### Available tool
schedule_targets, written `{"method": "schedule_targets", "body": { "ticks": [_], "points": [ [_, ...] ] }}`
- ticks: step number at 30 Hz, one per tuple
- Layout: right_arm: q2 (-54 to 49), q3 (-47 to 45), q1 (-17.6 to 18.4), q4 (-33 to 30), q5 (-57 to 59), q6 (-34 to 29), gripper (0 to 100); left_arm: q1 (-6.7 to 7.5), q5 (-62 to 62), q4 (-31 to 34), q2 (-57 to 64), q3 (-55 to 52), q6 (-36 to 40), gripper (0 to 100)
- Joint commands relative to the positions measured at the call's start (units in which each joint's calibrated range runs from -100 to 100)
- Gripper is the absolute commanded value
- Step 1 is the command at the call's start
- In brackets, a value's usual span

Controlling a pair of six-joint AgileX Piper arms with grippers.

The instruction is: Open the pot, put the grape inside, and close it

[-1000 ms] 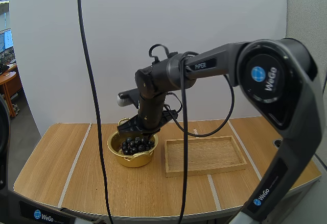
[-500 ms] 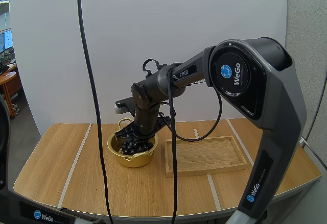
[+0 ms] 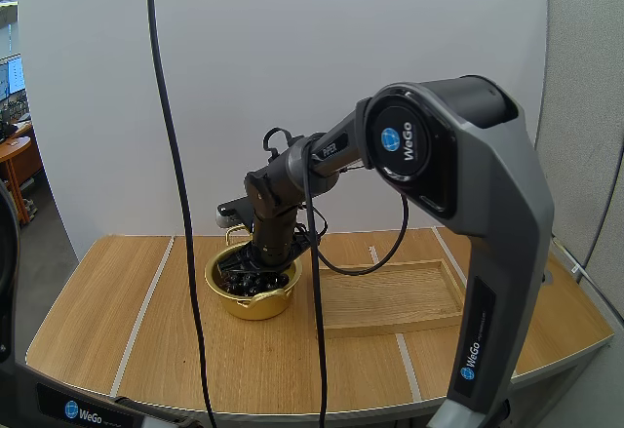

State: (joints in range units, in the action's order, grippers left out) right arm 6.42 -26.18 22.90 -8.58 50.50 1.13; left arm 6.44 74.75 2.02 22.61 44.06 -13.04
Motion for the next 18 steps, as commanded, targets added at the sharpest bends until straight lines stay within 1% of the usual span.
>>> {"method": "schedule_targets", "body": {
  "ticks": [1, 8, 13, 18],
  "points": [
    [-0.4, 1.0, 0.3, 0.1, 1.3, 0.4, 0, 0.19, -2.0, 0.4, 0.4, 0.6, 0.3, 0],
    [-6.7, 6.6, 0.3, 0.3, 11.7, 0.4, 0, 0.19, -2.0, 0.4, 0.4, 0.6, 0.3, 0],
    [-13.6, 6.7, 0.3, 0.3, 13.7, 0.4, 0, 0.19, -2.0, 0.4, 0.4, 0.6, 0.3, 0],
    [-20.9, 6.7, 0.3, 0.3, 20.8, 0.4, 0, 0.19, -2.0, 0.4, 0.4, 0.6, 0.3, 0]
  ]
}}
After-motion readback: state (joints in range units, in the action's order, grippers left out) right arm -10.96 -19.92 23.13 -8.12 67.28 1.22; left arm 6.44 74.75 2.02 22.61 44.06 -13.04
